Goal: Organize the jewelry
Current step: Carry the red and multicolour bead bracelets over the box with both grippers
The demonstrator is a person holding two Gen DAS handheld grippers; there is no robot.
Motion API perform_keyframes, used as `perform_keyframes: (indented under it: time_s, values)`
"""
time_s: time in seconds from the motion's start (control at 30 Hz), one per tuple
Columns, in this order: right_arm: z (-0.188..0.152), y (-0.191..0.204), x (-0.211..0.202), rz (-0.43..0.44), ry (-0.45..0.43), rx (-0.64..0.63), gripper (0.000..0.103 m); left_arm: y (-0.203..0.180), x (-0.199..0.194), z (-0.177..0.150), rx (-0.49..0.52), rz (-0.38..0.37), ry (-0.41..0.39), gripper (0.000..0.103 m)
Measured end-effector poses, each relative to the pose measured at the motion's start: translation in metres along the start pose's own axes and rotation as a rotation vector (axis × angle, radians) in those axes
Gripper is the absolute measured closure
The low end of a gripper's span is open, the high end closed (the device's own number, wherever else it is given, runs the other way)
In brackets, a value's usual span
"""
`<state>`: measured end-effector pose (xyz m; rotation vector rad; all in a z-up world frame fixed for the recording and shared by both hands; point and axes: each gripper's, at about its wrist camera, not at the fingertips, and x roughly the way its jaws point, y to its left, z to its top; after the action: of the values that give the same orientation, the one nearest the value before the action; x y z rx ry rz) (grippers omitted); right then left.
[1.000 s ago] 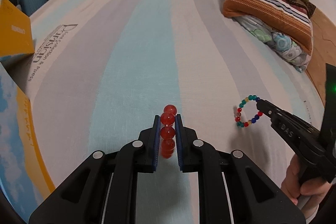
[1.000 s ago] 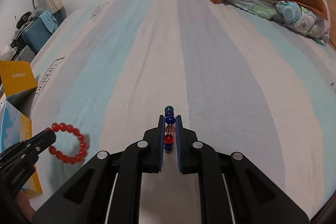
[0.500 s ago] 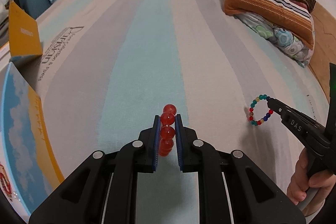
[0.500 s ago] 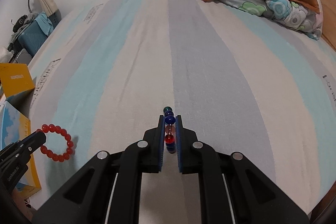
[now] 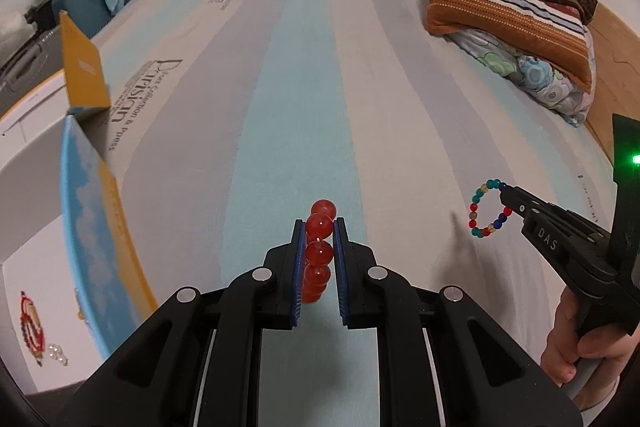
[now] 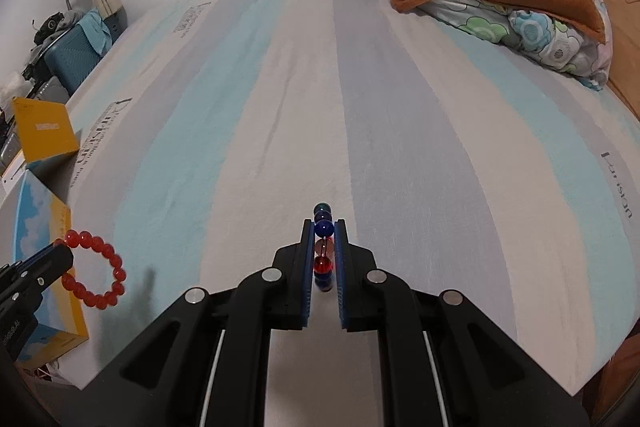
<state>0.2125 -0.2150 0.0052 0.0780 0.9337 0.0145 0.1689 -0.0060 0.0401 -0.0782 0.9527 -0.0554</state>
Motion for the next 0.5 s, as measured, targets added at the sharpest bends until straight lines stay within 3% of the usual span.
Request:
perform_keyframes:
  time_s: [0.23, 0.5]
  values:
    - [-0.009, 0.010, -0.023, -0.020, 0.010, -0.014, 0.094, 0.007, -0.019, -0.008, -0.002, 0.049, 0.030, 0.090]
    - [-0.017, 0.021, -0.044, -0.021, 0.002, -0.022, 0.094, 0.020, -0.035, -0.017, -0.014, 0.052, 0.026, 0.090]
